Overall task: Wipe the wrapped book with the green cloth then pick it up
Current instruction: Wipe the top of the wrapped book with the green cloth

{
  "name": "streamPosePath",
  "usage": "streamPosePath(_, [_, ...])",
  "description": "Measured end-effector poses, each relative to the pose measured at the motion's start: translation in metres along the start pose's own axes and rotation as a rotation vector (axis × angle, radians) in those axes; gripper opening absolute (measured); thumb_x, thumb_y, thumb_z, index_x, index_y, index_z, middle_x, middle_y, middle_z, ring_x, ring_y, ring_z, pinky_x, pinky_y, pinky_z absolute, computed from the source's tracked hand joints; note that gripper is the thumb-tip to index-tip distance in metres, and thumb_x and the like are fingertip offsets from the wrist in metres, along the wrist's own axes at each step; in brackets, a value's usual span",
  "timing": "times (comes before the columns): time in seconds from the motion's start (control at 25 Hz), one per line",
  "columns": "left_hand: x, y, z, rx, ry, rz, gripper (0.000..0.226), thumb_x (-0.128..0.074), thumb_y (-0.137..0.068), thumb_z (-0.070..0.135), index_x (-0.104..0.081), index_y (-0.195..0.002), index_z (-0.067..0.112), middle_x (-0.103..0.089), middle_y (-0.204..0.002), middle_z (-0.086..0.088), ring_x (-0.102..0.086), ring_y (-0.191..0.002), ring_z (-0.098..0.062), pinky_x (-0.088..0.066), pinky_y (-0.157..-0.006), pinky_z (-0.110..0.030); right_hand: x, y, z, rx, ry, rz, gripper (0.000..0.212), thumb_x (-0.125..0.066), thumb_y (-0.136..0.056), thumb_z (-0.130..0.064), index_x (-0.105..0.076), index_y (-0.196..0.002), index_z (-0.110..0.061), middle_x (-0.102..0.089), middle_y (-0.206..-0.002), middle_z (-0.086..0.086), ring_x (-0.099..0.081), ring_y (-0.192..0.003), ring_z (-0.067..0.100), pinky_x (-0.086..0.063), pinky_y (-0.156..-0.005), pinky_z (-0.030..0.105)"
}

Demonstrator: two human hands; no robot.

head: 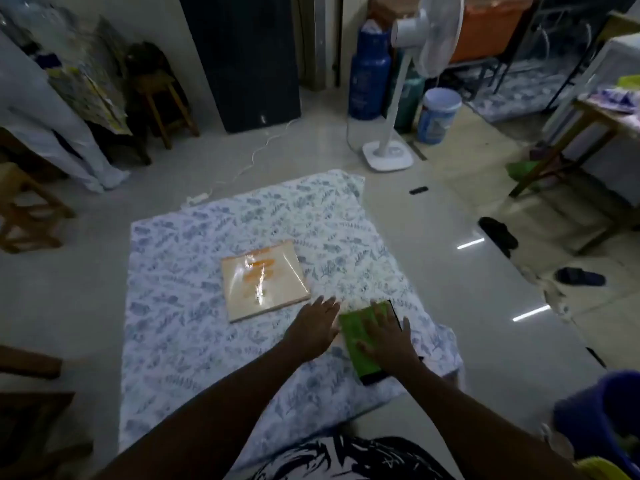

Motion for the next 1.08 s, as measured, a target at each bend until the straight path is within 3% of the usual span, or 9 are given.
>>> streamPosePath(0.2, [-0.037, 0.012, 0.0, 0.066, 0.039, -0.054, 0.061, -0.039, -0.101, 0.038, -0.019, -0.153, 0.013, -0.017, -0.164, -0.009, -0.013, -0.151, -0.027, -0.017, -0.121, -0.043, -0.015, 0.005, 0.0, 0.033, 0.057, 0.03, 0.074, -0.046, -0.092, -0.059, -0.022, -0.154, -0.026, -0.009, -0.164, 0.012, -0.008, -0.149, 0.041, -0.018, -0.116, 0.063])
streamPosePath(0.28, [-0.04, 0.011, -0.004, 0.082, 0.041, -0.052, 0.061, -0.039, -0.101, 0.038, -0.019, -0.153, 0.012, -0.017, -0.164, -0.009, -0.014, -0.15, -0.027, -0.017, -0.121, -0.043, -0.009, 0.004, -0.005, 0.03, 0.037, 0.084, 0.065, -0.059, -0.091, -0.046, -0.041, -0.147, -0.019, -0.033, -0.157, 0.015, -0.029, -0.143, 0.044, -0.035, -0.109, 0.062])
streamPosePath(0.4, [-0.046, 0.013, -0.011, 0.107, 0.046, -0.05, 0.061, -0.038, -0.101, 0.039, -0.02, -0.153, 0.013, -0.017, -0.163, -0.009, -0.014, -0.15, -0.027, -0.016, -0.121, -0.043, 0.0, -0.003, -0.013, 0.081, -0.019, 0.207, 0.043, -0.075, -0.083, -0.018, -0.066, -0.123, -0.007, -0.063, -0.131, 0.015, -0.059, -0.115, 0.043, -0.057, -0.085, 0.053])
streamPosePath(0.52, [-0.046, 0.018, -0.021, 0.144, 0.092, -0.043, 0.061, -0.035, -0.102, 0.041, -0.02, -0.153, 0.012, -0.017, -0.163, -0.008, -0.013, -0.151, -0.027, -0.015, -0.121, -0.043, 0.007, -0.012, -0.023, 0.182, 0.02, 0.278, 0.031, -0.073, -0.083, -0.003, -0.069, -0.113, 0.001, -0.068, -0.121, 0.016, -0.063, -0.105, 0.037, -0.056, -0.088, 0.045])
streamPosePath(0.64, [-0.038, 0.021, -0.042, 0.199, 0.122, -0.005, 0.06, -0.036, -0.101, 0.04, -0.022, -0.153, 0.011, -0.018, -0.163, -0.008, -0.013, -0.151, -0.027, -0.017, -0.121, -0.042, 0.024, -0.019, -0.033, 0.214, -0.105, 0.394, 0.031, -0.081, -0.072, 0.003, -0.073, -0.102, 0.003, -0.073, -0.104, 0.017, -0.065, -0.09, 0.035, -0.059, -0.078, 0.041])
streamPosePath(0.8, [-0.021, 0.035, -0.081, 0.291, 0.131, 0.05, 0.059, -0.037, -0.101, 0.038, -0.027, -0.151, 0.009, -0.025, -0.161, -0.011, -0.019, -0.149, -0.028, -0.02, -0.119, -0.041, 0.046, -0.044, -0.077, 0.253, -0.314, 0.468, 0.029, -0.073, -0.077, 0.008, -0.071, -0.105, 0.003, -0.071, -0.105, 0.018, -0.063, -0.095, 0.034, -0.054, -0.086, 0.041])
streamPosePath(1.08, [0.009, 0.071, -0.177, 0.517, 0.17, 0.115, 0.063, -0.038, -0.101, 0.04, -0.021, -0.152, 0.007, -0.018, -0.163, -0.011, -0.016, -0.15, -0.028, -0.022, -0.121, -0.04, 0.069, -0.108, -0.164, 0.336, -0.368, 0.447, 0.028, -0.072, -0.076, 0.01, -0.071, -0.104, 0.005, -0.071, -0.105, 0.021, -0.063, -0.096, 0.038, -0.052, -0.087, 0.044])
Point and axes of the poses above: each hand's wrist, its own y-axis away from the middle knuckle, its own x-axis out of the back of the hand, z = x × y, the point moved 10 cm from there along -y, towards the middle knuckle
